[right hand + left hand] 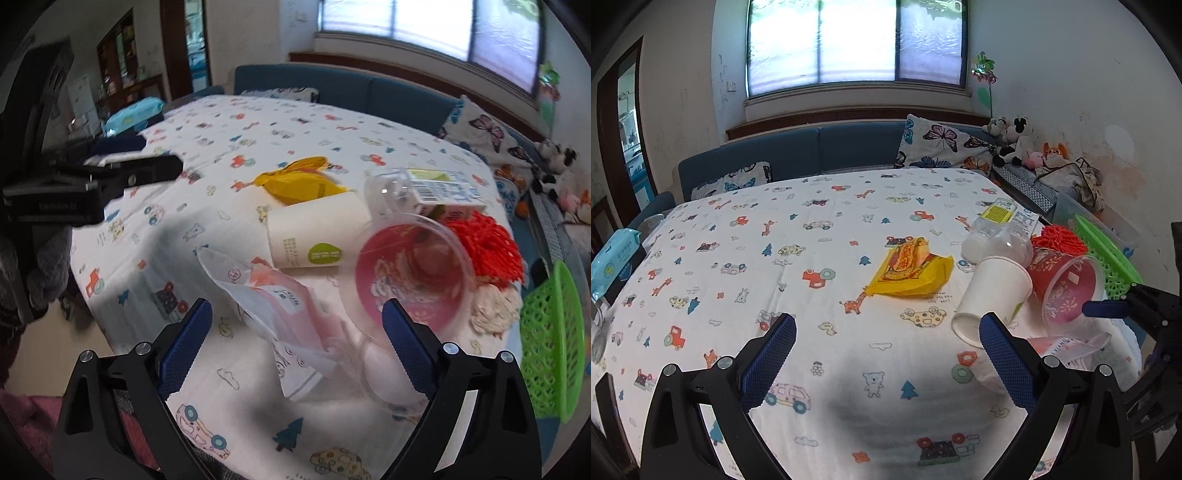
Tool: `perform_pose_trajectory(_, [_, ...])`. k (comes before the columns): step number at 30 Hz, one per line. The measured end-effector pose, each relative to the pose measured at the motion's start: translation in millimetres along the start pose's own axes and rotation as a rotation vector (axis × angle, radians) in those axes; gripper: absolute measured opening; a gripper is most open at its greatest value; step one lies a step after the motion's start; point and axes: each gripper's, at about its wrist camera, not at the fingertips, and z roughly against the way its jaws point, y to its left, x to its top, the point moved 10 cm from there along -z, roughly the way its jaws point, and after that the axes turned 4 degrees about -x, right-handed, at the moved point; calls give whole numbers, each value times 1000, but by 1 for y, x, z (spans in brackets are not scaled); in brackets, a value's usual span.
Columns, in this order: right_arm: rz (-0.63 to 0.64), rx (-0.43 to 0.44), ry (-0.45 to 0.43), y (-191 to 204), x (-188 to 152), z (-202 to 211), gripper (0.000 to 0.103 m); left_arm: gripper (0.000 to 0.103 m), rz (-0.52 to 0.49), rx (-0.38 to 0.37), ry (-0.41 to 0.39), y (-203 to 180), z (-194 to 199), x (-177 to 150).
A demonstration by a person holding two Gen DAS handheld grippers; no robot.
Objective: Collect trash
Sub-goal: 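Grasp the clear plastic tissue bag with right gripper while left gripper grasps the white paper cup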
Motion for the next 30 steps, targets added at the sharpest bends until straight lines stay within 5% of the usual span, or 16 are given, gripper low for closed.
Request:
perform_pose_trajectory(9, [135,-25,90,14,-9,-35,64,96,-51,-87,56,-4,-27,6])
perform_pose_trajectory(17, [103,13,108,13,-22,-35,35,96,-158,-209,105,-43,-48,4])
perform_pose_trajectory(30, [-70,-1,49,-19,-44,28,32,91,-227,-380,169,-98,-79,7])
